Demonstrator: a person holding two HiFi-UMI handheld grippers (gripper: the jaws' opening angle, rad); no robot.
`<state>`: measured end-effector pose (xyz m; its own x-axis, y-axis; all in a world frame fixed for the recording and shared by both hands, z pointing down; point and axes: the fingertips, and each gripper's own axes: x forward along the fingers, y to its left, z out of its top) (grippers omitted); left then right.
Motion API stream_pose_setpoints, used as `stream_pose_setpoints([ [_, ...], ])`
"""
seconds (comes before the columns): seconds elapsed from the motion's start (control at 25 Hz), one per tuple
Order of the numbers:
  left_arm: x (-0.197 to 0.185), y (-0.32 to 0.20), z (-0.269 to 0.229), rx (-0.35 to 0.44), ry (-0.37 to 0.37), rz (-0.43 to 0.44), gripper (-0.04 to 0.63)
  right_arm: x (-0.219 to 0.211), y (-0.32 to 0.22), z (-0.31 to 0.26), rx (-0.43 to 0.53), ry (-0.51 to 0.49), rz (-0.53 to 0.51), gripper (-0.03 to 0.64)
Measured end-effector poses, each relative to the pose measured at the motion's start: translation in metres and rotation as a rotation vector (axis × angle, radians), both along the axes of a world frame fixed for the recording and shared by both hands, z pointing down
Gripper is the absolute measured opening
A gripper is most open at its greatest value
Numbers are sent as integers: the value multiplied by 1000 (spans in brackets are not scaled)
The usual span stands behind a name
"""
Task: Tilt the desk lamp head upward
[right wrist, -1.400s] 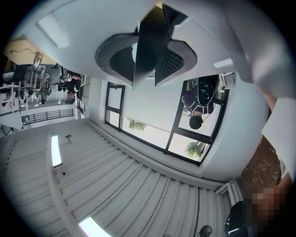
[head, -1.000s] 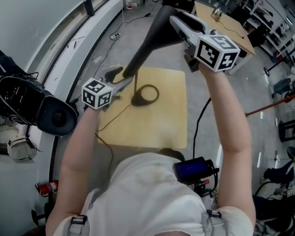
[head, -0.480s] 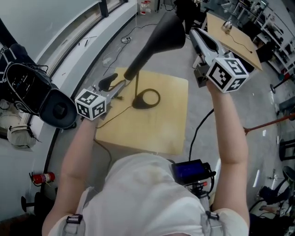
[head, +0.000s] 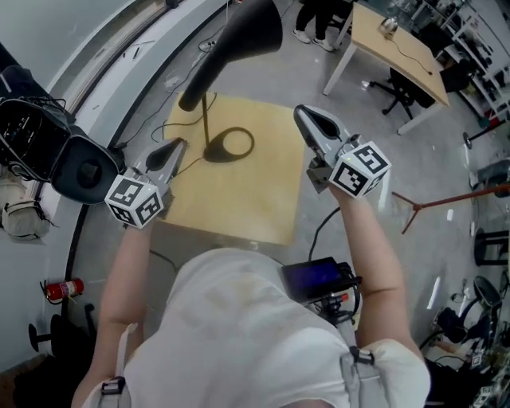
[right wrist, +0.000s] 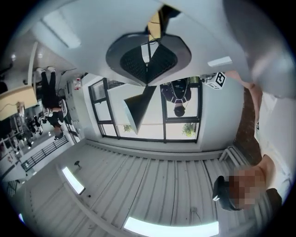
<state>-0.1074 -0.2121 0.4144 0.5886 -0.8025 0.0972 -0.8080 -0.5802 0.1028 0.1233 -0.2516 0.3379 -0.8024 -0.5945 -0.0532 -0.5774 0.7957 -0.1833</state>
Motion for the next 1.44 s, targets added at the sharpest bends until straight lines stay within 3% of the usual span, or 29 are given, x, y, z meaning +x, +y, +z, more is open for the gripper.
stream_pose_setpoints([
  [0.2,23,26,4,-22,33,-37,2,26,35,36,-97,-108,-87,12],
  [0.76,103,93,38,-92,43,14,2,44,107,100,-136,-47,-134,11],
  [1.44,116,126,61,-139,46,22,2,49,146,140,-176,-29,-101,11],
])
